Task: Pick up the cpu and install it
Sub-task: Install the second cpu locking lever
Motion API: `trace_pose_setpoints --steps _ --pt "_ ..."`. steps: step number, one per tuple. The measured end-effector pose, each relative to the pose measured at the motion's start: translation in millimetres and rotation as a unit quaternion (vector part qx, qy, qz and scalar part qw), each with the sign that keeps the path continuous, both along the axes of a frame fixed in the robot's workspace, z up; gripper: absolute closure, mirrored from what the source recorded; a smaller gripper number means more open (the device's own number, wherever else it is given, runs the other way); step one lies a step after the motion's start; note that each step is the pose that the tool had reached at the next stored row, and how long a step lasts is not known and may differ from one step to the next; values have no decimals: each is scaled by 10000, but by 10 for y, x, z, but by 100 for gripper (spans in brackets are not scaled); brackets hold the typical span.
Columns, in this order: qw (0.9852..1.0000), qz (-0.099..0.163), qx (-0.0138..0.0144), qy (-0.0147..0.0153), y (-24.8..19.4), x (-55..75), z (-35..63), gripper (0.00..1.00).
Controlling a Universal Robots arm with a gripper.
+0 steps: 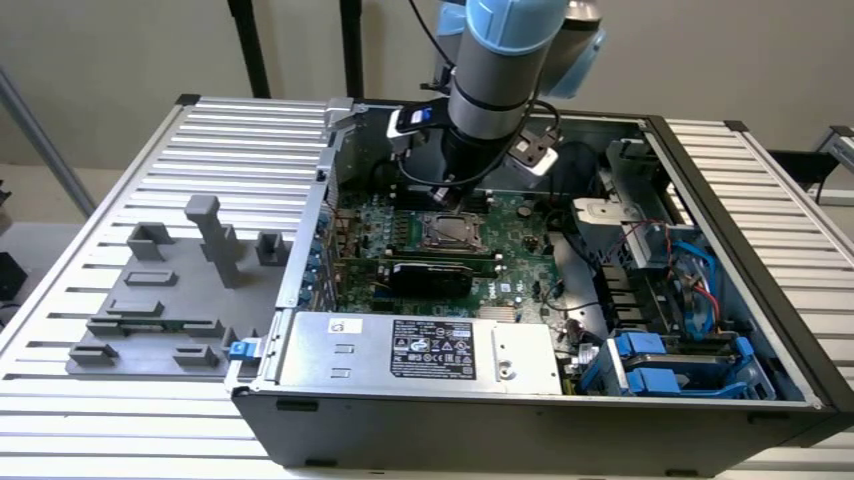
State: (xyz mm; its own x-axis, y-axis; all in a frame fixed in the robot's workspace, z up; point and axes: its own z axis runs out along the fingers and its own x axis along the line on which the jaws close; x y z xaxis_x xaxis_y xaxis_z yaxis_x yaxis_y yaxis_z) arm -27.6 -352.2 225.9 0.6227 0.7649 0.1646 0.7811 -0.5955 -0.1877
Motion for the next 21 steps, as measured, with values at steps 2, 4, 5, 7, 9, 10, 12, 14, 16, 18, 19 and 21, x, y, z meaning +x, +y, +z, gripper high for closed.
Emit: trace_pose_setpoints --steps 2,4,5,7,9,10,12,14,16,18,19,21 --pt "10000 0 -1 0 -34 -33 16 89" --pt "10000 0 0 0 -75 -60 38 89" --pt "10000 1 0 0 -99 -70 53 89" --pt "10000 0 0 0 -148 -88 84 89" --pt "10000 0 0 0 -197 -107 117 89" --pt "10000 -1 0 0 -220 -117 131 89" --pt "10000 0 0 0 -262 -136 151 89" --pt "10000 0 -2 0 -299 -157 162 89" --pt "10000 0 -4 0 -334 -177 173 89" --pt "10000 0 -7 0 -372 -201 183 89" --pt "10000 0 -8 0 -391 -212 187 89" --pt "10000 0 -10 0 -430 -233 198 89"
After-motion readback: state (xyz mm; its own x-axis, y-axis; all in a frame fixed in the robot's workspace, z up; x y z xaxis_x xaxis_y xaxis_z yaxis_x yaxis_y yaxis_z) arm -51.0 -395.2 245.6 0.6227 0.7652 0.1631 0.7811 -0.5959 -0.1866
